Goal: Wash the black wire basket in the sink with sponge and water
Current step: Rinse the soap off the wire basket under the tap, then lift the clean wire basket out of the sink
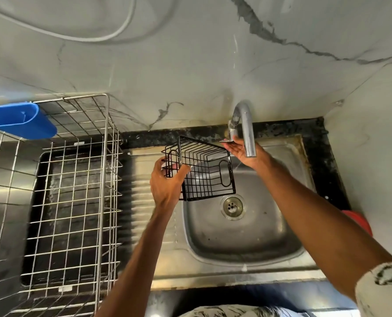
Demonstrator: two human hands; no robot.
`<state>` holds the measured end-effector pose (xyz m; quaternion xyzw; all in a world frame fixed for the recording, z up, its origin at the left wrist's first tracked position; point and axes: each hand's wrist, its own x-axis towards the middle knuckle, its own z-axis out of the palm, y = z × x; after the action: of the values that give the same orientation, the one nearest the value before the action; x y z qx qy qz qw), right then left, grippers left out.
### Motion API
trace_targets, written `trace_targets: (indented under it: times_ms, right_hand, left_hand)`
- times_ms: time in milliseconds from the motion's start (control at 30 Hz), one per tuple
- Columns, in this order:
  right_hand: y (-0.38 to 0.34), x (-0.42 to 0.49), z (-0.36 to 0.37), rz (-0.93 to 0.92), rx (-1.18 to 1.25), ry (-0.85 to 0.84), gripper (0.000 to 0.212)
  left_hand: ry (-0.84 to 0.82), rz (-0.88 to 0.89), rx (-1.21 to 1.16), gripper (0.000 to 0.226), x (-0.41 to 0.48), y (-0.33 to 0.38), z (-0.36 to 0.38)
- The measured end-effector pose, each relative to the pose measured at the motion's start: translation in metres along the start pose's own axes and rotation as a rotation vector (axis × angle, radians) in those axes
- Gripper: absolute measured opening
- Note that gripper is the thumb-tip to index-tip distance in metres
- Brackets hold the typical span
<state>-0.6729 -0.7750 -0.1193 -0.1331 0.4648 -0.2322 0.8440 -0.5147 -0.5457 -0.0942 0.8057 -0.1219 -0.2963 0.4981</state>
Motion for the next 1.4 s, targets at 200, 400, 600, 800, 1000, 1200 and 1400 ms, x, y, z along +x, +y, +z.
trace_targets:
  times_ms: [200,400,600,800,1000,1200,1400]
  right_hand:
    - [-0.002,-0.007,0.006,0.035,0.027,-0.012,0.02]
    - [-0.005,-0.013,0.012,0.068,0.114,0.017,0.027]
    - [-0.007,-0.014,0.014,0.098,0.167,0.073,0.026]
    - [-0.014,-0.015,0.013,0.126,0.145,0.093,0.03]
    - [-0.021,0.005,0.009,0.188,-0.023,0.221,0.04]
    - [-0.021,-0.006,0.013,0.105,-0.007,0.193,0.03]
    - [-0.015,-0.015,0.002,0.032,-0.197,0.1,0.025]
  left_hand:
    - [-0.015,-0.015,-0.028,0.08,0.0,-0.003,0.001]
    - [-0.023,-0.044,-0.052,0.069,-0.003,-0.002,0.002]
    - [-0.024,-0.054,-0.04,0.102,-0.002,-0.006,0.005]
    - [-0.033,-0.054,-0.037,0.075,-0.007,0.0,0.008]
    - [-0.028,-0.034,-0.05,0.096,-0.005,0.001,0.013]
    - [-0.037,-0.04,-0.043,0.065,-0.007,0.01,0.012]
    - [-0.032,-0.063,-0.016,0.083,-0.006,0.013,0.011]
